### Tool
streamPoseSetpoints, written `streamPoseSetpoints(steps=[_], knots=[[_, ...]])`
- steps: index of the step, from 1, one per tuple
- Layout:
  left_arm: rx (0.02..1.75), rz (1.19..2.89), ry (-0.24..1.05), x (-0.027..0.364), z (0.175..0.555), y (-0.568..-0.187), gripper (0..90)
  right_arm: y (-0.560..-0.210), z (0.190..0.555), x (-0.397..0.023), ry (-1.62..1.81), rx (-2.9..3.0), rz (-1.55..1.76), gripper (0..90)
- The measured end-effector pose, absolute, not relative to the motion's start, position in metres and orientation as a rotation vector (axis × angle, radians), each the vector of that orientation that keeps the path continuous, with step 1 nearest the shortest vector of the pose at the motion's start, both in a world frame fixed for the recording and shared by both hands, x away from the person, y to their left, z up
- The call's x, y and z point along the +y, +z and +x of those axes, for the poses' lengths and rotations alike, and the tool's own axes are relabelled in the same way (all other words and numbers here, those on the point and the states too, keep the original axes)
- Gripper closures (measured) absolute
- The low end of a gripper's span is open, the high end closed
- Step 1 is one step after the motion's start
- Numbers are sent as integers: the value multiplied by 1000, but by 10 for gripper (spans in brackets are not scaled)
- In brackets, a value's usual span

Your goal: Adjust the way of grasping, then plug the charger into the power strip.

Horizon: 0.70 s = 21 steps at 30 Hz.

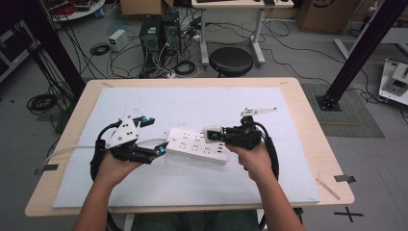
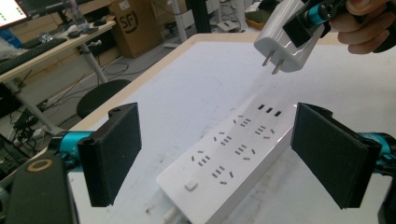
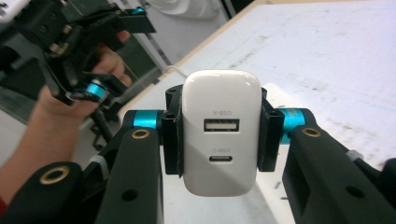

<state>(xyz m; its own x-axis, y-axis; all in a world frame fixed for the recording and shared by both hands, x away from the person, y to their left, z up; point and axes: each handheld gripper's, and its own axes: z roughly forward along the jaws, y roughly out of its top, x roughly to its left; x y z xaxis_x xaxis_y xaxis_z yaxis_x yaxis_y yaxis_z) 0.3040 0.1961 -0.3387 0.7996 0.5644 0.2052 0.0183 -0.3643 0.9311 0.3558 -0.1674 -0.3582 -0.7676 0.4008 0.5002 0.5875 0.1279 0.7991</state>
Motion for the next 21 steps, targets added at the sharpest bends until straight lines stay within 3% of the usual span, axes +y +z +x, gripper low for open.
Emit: streamPoseSetpoints(steps=[21], knots=[[577,1876,593,237,303,-355,162,-335,392,-138,-1429,-2709,-896,631]])
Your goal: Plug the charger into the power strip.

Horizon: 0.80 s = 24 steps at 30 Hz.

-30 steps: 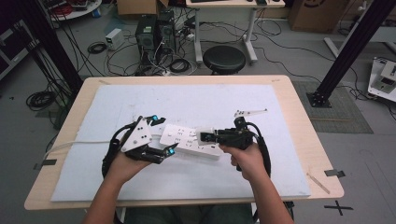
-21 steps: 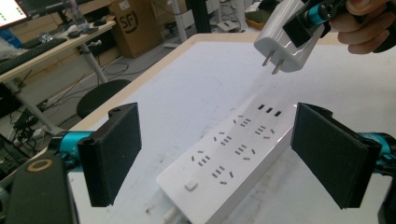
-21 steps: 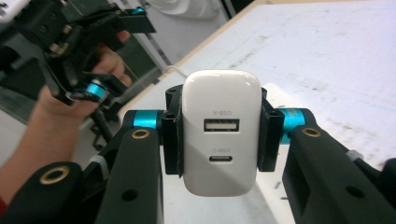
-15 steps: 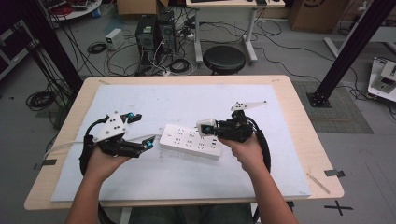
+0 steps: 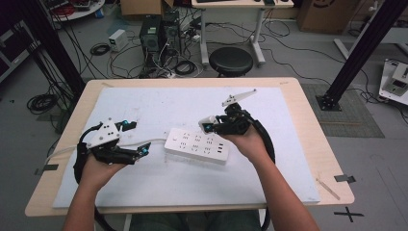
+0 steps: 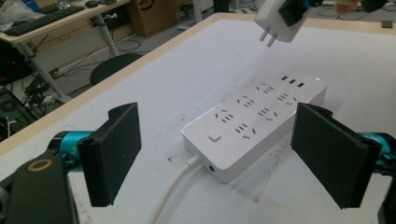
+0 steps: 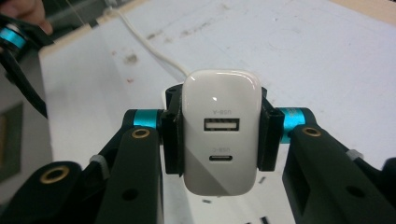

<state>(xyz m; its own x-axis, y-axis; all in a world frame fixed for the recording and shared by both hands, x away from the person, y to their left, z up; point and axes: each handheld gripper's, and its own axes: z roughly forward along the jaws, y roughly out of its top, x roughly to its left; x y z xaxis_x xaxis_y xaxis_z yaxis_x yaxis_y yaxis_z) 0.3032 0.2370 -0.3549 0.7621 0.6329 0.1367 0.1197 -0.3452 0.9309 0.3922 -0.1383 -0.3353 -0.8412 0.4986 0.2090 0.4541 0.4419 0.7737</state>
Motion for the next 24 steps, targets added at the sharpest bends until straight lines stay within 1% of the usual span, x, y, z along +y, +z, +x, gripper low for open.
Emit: streamPoseSetpoints(steps=[9,18,24], knots=[[579,1911,584,242,304,-364,162,-330,416,-127,1023,2824,710,631],[596,1928,583,249,305,-371,162,-339,431,-107,649,3013,517,631],[613,1935,579,255,306,-375,163,-344,438,-91,473,3081,426,631]])
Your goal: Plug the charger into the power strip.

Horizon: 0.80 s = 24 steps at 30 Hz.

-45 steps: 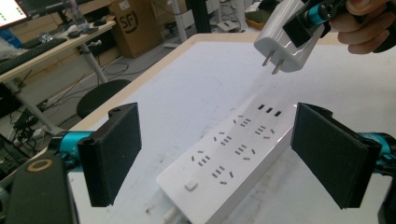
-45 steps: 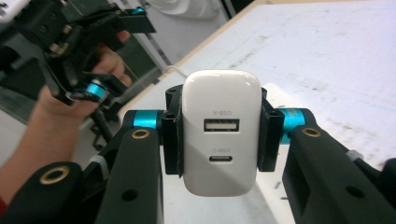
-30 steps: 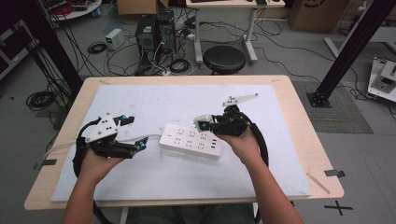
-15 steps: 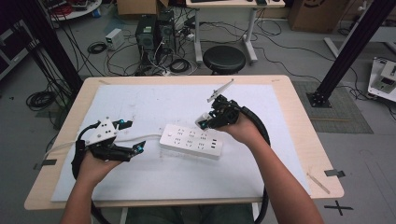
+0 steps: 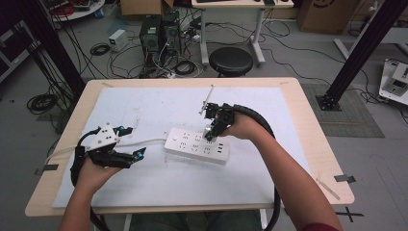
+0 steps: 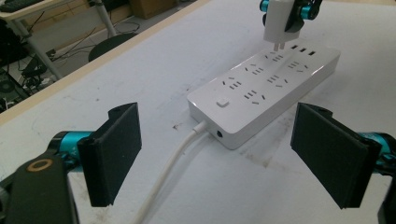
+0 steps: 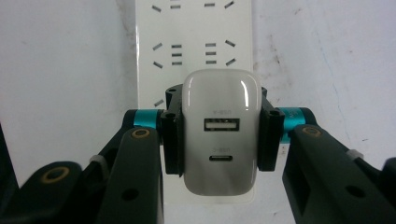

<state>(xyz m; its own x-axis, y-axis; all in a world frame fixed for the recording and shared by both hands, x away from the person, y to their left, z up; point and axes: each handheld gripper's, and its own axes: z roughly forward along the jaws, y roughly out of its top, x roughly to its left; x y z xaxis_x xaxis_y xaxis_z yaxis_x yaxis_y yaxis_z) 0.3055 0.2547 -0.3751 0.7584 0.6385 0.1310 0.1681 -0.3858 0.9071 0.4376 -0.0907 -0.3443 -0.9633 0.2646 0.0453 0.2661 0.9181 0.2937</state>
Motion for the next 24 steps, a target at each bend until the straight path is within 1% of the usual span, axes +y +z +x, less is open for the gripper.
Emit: streamPoseSetpoints(steps=[5,24], knots=[[619,1935,581,259,306,-376,162,-344,441,-83,-398,-3098,-355,631],[623,1925,579,260,308,-379,163,-357,442,-75,-276,-3108,-363,631]])
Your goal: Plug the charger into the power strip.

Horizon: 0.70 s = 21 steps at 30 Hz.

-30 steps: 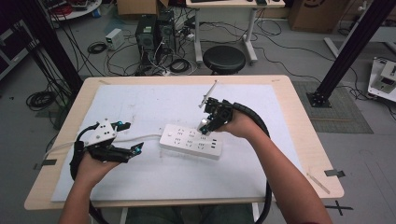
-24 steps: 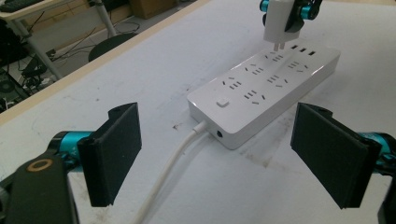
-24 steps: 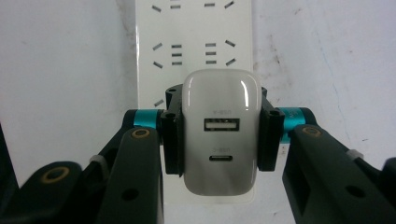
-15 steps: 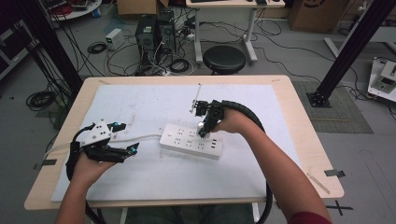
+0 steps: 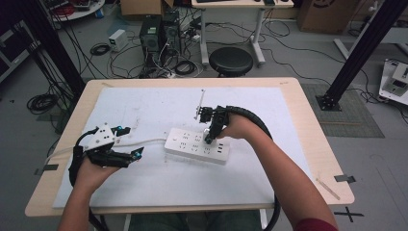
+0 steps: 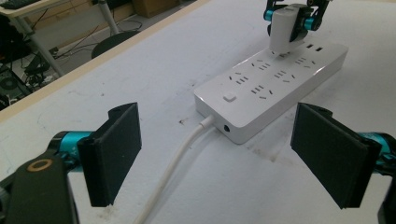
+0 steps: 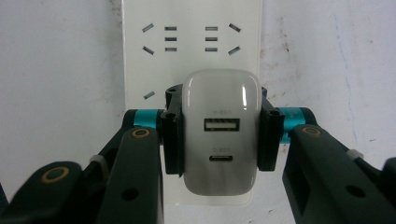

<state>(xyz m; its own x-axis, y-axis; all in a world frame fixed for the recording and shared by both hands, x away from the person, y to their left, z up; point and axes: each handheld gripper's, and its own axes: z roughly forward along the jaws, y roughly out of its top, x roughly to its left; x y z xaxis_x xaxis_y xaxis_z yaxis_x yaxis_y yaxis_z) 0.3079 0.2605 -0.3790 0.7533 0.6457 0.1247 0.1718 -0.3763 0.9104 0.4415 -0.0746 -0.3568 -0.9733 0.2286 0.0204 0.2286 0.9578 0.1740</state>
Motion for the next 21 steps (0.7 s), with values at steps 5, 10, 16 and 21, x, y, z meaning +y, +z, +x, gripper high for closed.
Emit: streamPoseSetpoints(steps=[5,10,16,21], knots=[[631,1926,578,261,309,-380,163,-359,437,-69,-256,-3138,-349,631],[619,1928,584,259,310,-377,163,-365,440,-71,-258,-3119,-394,634],[622,1941,585,258,311,-377,162,-366,443,-75,-286,-3093,-390,635],[630,1934,593,258,313,-378,163,-372,440,-75,-334,-3109,-382,638]])
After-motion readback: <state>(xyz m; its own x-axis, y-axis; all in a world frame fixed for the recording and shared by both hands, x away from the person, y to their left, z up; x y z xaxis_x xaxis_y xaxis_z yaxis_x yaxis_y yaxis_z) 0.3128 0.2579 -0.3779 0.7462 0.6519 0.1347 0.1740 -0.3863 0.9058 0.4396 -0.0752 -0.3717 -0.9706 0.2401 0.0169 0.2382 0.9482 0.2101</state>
